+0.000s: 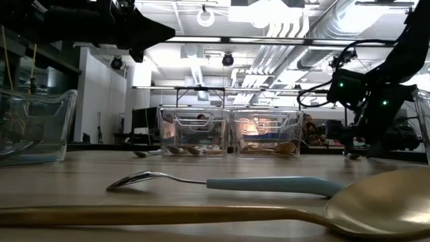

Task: Sort silverware by color (type)
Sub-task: Put the blue spoon into the bottom right transparent bin

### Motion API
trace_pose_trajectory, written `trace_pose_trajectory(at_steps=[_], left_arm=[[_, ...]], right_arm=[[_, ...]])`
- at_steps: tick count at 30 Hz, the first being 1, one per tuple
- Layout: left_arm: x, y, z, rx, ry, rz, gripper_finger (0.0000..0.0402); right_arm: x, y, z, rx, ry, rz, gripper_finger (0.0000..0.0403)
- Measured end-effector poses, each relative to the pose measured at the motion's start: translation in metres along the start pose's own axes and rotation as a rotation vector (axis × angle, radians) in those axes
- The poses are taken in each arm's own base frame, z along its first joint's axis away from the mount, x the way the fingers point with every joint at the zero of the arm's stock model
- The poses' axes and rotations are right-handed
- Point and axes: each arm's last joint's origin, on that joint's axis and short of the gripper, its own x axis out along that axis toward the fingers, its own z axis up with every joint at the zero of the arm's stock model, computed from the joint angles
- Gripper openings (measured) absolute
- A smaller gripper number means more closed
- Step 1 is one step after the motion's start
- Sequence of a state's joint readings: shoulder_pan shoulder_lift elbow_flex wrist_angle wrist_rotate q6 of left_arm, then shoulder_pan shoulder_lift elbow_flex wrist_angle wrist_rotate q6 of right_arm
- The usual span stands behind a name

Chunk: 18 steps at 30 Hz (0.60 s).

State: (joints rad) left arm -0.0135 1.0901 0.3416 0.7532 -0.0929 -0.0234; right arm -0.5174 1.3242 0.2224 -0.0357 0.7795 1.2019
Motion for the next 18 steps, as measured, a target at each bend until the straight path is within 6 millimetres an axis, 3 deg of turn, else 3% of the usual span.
trace_pose_trajectory(at_steps=[8,18], left_arm=[[0.0001,0.0,0.0001,0.0,0.0,0.0,0.0],[0.0,0.0,0.0,0.0,0.0,-0.001,0.0]], right_arm=[[0.0066,0.0065,-0.0039,-0.05,-0.007,-0.046,0.018],[0.0077,0.0096,-0.0079,-0.088,-0.006,-0.051,0.0024]])
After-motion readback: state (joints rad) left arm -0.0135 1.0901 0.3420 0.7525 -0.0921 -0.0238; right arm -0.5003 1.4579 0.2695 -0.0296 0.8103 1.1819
